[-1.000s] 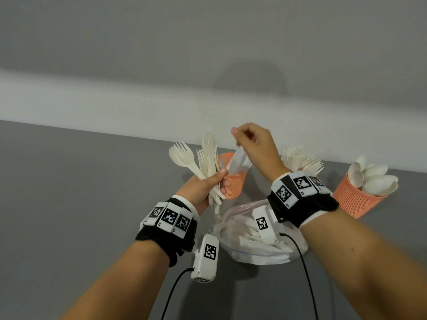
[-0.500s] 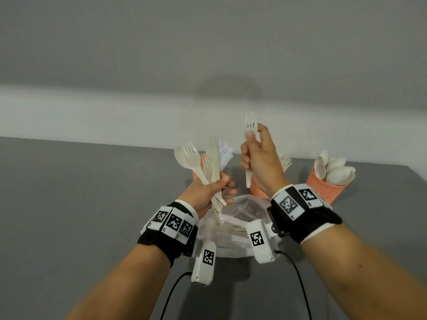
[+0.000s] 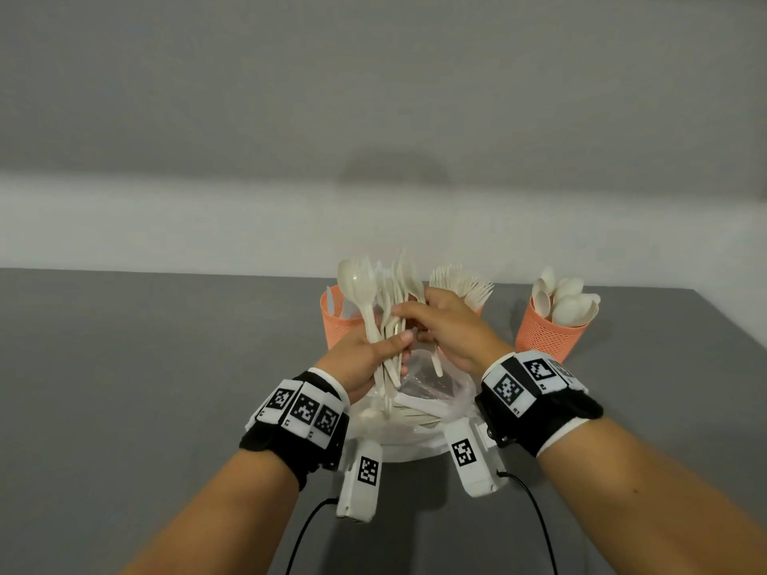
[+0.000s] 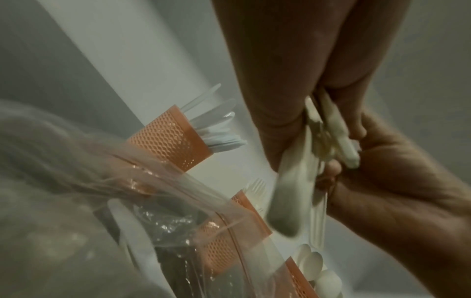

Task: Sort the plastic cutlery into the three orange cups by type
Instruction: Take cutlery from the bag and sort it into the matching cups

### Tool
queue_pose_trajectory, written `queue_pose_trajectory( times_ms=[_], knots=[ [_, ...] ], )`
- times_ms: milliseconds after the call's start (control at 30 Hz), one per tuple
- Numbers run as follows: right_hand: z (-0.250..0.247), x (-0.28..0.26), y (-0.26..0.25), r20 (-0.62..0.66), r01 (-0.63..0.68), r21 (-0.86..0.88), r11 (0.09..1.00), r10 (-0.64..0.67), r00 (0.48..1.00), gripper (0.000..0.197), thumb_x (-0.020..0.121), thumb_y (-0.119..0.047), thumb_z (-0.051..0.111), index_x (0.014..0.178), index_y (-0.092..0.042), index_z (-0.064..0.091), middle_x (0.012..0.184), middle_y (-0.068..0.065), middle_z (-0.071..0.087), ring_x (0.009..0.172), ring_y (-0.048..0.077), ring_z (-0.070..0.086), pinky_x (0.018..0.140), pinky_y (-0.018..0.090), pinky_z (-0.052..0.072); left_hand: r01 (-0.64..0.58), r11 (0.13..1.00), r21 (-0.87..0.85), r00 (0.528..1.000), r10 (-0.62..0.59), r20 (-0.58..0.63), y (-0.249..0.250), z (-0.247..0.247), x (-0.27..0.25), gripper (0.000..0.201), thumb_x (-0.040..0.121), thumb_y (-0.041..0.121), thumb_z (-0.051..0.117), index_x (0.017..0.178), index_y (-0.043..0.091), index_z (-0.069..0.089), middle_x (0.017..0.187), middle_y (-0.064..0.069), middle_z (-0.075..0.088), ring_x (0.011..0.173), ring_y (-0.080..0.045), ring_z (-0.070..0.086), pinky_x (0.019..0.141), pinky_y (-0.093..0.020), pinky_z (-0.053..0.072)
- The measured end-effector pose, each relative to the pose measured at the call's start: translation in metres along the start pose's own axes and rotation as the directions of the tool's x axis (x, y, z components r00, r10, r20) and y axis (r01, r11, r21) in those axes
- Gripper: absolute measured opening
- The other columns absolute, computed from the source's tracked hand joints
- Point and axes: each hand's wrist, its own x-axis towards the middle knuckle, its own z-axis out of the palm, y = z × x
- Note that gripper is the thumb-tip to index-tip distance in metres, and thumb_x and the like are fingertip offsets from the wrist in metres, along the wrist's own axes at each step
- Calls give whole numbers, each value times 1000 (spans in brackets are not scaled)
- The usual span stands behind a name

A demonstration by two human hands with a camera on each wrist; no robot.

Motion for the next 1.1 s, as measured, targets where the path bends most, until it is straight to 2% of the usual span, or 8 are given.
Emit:
queue_pose_trajectory(
  times_ms=[100,300,367,467,633,800,933,1100],
  knots=[
    [-6,0,4,-60,-43,97,994,49,997,13,89,-10,55,76,-8,53,53,7,52,37,16,46,47,29,39,8,997,-77,1000,-6,24,1,3,1,13,92,5,51,103,5,57,69,-1,68,58,-11,64,55,-23,53],
    [-15,-3,13,37,-40,175,984,34,999,16,90,-20,58,101,-9,61,45,-6,53,39,7,43,42,22,42,40,995,-90,998,-34,61,9,11,5,20,94,3,43,99,1,62,80,-9,73,71,-18,72,68,-30,60],
    [-17,-5,14,74,-48,178,983,35,997,10,81,-22,66,90,-19,68,62,-3,67,55,13,59,53,26,51,33,996,-80,998,-28,59,10,16,7,20,94,2,44,105,4,61,85,-14,71,74,-22,71,73,-36,60],
    [-20,-2,17,93,-95,240,966,74,993,23,69,-23,73,90,-17,68,88,10,73,82,27,70,73,41,57,34,999,-10,999,-34,6,9,24,9,18,92,2,48,104,9,61,95,-19,67,82,-28,68,78,-42,56],
    [-20,-4,16,63,-70,266,961,55,996,13,83,-3,64,93,-10,68,81,8,74,77,21,72,60,31,58,67,997,30,997,-66,-30,6,30,8,17,91,3,52,102,12,61,102,-22,65,88,-34,66,73,-46,56],
    [-25,-2,21,55,-72,231,970,61,997,9,86,-9,62,92,-9,69,85,10,72,78,22,71,63,32,58,154,986,60,987,-157,44,6,29,11,17,92,9,52,107,10,60,103,-24,65,100,-42,62,82,-52,53],
    [-34,2,20,-53,-70,360,930,95,994,16,91,-19,57,80,-9,63,73,6,67,58,16,66,43,24,50,209,976,-62,977,-206,58,8,22,14,27,96,15,43,102,-2,63,89,-17,70,79,-25,70,76,-36,57],
    [-40,14,20,-274,121,523,844,31,961,15,91,-16,56,78,-10,53,54,-2,51,46,10,53,64,30,59,214,970,-117,975,-219,-34,11,22,17,29,100,13,35,94,4,62,71,-6,73,64,-16,71,66,-29,58]
  ],
)
